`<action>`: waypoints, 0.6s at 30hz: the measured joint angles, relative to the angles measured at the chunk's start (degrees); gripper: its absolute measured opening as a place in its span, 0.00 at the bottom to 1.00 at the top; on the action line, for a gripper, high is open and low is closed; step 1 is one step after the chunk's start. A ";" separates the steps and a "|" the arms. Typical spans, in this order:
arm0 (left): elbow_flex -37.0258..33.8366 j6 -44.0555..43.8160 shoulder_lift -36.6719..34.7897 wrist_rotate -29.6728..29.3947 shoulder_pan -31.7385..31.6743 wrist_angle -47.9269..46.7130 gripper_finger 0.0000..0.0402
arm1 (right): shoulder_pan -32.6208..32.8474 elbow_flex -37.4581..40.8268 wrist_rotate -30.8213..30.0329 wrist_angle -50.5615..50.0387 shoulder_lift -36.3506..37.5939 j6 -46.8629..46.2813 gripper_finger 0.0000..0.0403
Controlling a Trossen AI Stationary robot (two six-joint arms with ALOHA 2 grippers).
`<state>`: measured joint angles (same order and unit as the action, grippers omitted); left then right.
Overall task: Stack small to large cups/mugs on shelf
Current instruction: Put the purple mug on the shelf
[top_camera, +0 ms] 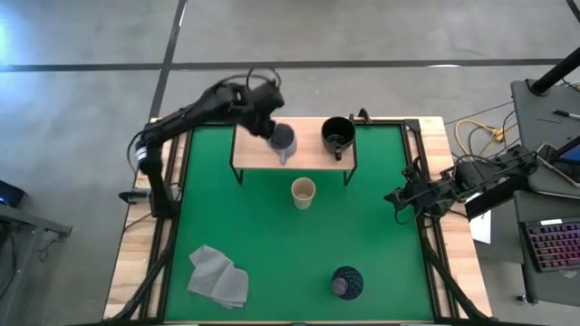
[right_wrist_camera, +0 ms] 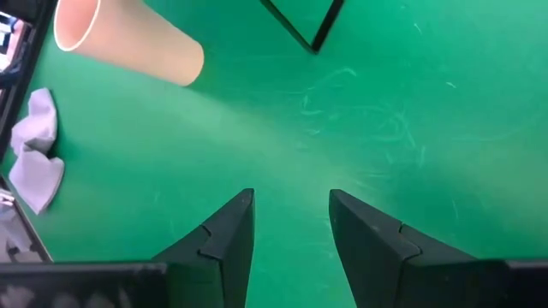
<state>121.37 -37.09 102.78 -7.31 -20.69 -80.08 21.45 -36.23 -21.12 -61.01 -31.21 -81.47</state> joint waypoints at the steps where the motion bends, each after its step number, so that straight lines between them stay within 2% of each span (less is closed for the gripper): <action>1: 2.11 1.24 1.40 0.88 -0.80 0.01 0.00 | 0.00 0.00 0.01 0.00 -0.10 -0.26 0.36; 5: 9.98 5.18 7.26 4.04 -1.78 -0.16 0.00 | 0.00 -0.01 -0.08 0.37 -0.65 -1.10 0.36; 8: 13.68 7.49 11.67 4.29 -1.77 -1.69 0.00 | 0.00 0.00 -1.41 1.41 -1.26 -1.69 0.36; 13: 13.57 9.44 14.31 4.33 -1.85 -2.58 0.00 | 0.00 -0.02 -3.37 4.01 -1.22 -1.64 0.36; 18: 13.54 9.65 13.92 4.05 -2.32 2.16 0.00 | 0.02 -0.02 -3.57 4.31 -1.33 -2.12 0.36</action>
<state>134.91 -27.44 116.70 -3.25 -23.01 -77.93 21.47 -36.25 -24.69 -56.71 -32.54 -83.59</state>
